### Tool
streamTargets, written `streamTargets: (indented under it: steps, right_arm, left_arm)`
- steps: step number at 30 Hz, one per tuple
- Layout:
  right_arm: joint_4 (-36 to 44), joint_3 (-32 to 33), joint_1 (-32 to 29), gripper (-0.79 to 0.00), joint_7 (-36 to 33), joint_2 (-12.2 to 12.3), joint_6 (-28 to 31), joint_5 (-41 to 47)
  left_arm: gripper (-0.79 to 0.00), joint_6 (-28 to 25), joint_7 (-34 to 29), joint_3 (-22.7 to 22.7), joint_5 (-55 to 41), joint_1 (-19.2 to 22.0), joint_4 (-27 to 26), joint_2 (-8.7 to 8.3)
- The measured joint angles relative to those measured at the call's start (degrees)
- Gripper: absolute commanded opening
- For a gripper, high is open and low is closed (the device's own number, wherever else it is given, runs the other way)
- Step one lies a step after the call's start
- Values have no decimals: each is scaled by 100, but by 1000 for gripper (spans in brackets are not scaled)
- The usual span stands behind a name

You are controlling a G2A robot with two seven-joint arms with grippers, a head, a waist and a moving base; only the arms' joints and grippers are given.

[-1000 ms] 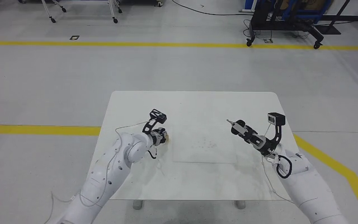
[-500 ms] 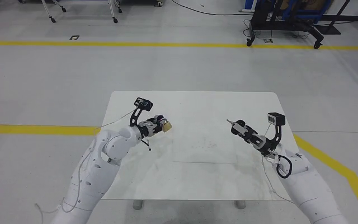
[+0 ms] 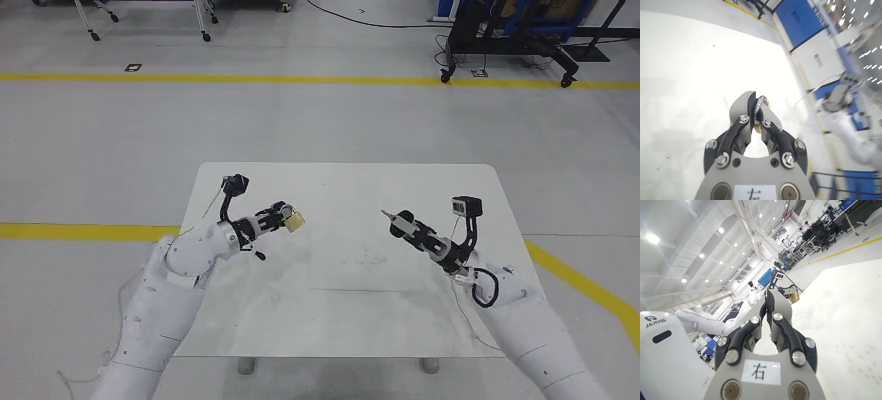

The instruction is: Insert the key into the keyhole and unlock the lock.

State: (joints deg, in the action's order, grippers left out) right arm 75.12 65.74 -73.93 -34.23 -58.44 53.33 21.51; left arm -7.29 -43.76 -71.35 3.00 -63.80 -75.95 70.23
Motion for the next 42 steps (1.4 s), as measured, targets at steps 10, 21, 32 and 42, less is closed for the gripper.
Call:
streamTargets:
  steps: [10, 21, 32, 42]
  right_arm:
    - [-579, -732, 666, -785, 666, -356, 30, -86]
    - [-622, -847, 712, -785, 992, -447, -9, -374]
    - [-2, -651, 579, -785, 1910, -471, -767, -2294]
    - [1989, 98, -655, -785, 3797, -321, -2791, -6487]
  left_arm:
    - [-785, 1368, -1719, 666, -2707, 1418, 2312, 322]
    - [-785, 1400, -1774, 930, -2912, 1716, 2703, 432]
    - [-785, 3080, -1798, 1290, -3672, 2010, 3238, 644]
    - [-785, 3404, -2139, 1942, -3594, 2858, 4119, 973]
